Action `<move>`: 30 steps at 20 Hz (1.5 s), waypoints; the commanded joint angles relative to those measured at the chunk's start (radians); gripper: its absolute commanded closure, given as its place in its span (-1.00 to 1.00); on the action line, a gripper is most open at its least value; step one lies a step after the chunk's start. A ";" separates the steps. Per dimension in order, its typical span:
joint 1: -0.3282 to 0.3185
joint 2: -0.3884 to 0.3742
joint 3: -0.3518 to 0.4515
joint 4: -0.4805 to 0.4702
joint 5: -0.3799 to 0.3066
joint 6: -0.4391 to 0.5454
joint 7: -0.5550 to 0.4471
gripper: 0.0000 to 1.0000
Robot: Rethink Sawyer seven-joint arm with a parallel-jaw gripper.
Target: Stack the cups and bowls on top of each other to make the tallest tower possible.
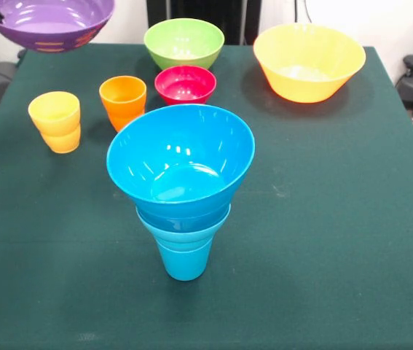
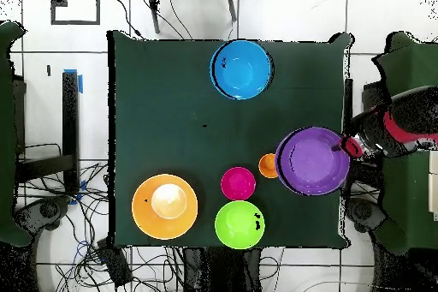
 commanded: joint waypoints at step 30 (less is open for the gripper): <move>0.479 0.328 0.069 -0.811 -0.013 0.510 0.279 1.00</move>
